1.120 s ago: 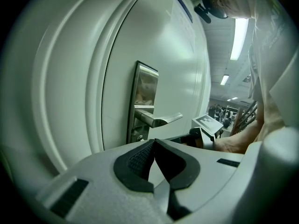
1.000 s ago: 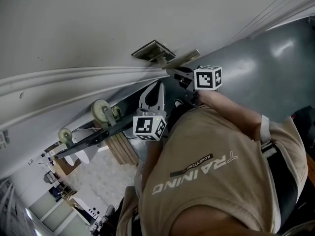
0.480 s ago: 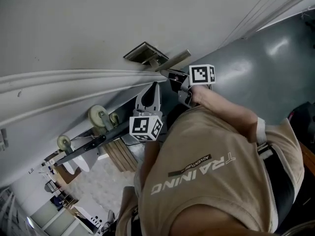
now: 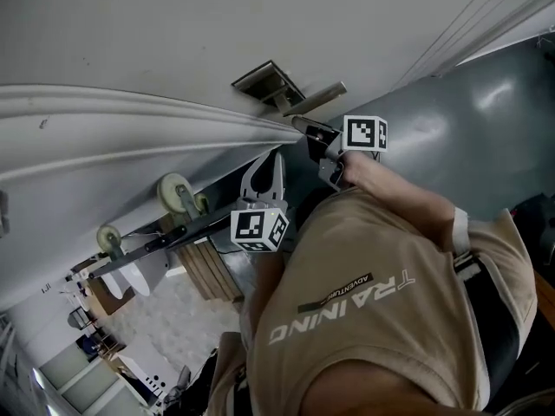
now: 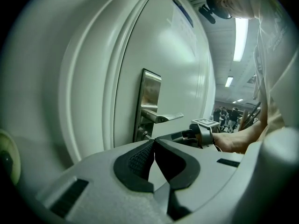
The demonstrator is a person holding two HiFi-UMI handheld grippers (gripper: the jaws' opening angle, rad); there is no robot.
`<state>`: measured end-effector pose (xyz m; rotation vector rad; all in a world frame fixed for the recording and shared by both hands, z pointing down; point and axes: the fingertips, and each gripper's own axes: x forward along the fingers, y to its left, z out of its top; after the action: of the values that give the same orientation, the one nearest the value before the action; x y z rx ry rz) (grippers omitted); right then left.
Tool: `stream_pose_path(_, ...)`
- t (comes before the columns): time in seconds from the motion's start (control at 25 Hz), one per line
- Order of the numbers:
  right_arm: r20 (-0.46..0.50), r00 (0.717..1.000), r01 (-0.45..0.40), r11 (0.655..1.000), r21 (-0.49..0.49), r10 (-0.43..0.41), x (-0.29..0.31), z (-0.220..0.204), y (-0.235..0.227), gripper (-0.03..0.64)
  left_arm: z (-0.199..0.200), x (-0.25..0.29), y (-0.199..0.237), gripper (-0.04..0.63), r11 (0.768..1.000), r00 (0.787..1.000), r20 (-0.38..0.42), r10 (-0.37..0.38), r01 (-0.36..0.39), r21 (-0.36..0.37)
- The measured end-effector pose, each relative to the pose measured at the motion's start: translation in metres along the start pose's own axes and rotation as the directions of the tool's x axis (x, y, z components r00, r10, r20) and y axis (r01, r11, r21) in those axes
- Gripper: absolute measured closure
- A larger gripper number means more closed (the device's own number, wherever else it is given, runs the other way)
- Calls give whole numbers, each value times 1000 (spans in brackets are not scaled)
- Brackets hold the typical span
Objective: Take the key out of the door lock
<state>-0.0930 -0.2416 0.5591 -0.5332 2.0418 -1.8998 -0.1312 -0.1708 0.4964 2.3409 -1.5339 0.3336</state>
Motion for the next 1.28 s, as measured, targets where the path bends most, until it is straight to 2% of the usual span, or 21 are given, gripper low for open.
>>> stream_pose_path(0.16,13,1000,7,1000,-4,-7,-5,-3,0,589,-5,-11,0,586,1000,1000,-4,11,-11,-8)
stream_pose_path(0.68,-8,1000,7,999,-39,-8,-28,-22,0,591,-9,-17,-14,586,999,999,-14,-35,35,5)
stream_pose_path(0.88,-34,998,42,986,-160,-48,-29,-31,-4,589,-18,-24,-11,586,999,999,-24,-35,35,-2)
stream_pose_path(1.12,-44,996,68,969,-237,-81,-29,-47,1,589,-23,-52,-7,586,1000,1000,10,-5,5,-19)
stream_pose_path(1.28,-44,994,80,923,-377,-104,-30,-57,17,589,-25,-72,-2,586,1000,999,32,5,-4,-26)
